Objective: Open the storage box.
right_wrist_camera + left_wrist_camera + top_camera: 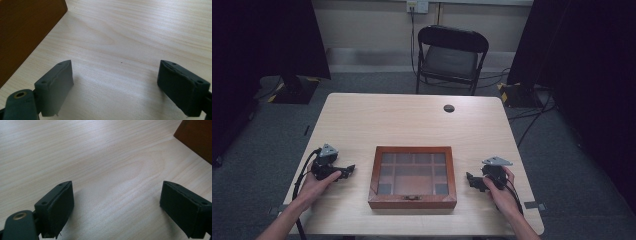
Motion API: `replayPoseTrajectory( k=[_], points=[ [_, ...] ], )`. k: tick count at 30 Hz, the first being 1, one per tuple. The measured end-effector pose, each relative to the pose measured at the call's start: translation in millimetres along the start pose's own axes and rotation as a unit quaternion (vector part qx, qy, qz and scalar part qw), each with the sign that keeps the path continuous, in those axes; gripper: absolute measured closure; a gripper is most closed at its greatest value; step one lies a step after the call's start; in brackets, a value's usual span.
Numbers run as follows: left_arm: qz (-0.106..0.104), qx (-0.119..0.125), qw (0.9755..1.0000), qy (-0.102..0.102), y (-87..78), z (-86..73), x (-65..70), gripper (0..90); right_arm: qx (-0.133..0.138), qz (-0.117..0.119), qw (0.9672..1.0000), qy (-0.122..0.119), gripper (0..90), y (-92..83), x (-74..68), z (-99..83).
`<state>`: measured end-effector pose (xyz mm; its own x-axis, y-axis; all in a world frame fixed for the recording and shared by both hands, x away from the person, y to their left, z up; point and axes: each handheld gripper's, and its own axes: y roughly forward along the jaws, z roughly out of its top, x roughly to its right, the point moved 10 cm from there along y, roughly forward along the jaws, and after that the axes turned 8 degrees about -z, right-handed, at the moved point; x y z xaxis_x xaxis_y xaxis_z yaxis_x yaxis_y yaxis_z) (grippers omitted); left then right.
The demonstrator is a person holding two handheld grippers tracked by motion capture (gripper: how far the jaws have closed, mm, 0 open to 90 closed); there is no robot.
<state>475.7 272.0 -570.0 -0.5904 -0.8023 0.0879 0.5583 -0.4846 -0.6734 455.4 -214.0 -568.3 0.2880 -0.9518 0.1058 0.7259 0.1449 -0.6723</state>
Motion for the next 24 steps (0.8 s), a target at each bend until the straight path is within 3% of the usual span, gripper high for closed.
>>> replayPoseTrajectory(
  k=[8, 12, 19, 24],
  points=[
    [-0.003, -0.007, 1.0000, -0.004, -0.9, 1.5, 4.1, 16.6, 0.000, 0.000, 1.0000, 0.000, 12.5, 0.0, 0.0, 0.1],
    [-0.009, -0.009, 0.9999, 0.011, -3.5, 5.5, 8.8, 20.0, 0.000, 0.000, 1.0000, 0.000, 12.5, 0.0, 0.0, 0.1],
    [-0.056, 0.019, 0.9979, -0.024, -15.0, 24.0, 24.9, 21.1, 0.002, 0.004, 1.0000, -0.004, 12.5, 0.4, -0.1, 0.5],
    [-0.066, 0.031, 0.9971, -0.023, -18.3, 30.9, 31.7, 22.4, 0.001, 0.005, 1.0000, -0.006, 12.4, 0.6, 0.1, 0.6]
  ],
)
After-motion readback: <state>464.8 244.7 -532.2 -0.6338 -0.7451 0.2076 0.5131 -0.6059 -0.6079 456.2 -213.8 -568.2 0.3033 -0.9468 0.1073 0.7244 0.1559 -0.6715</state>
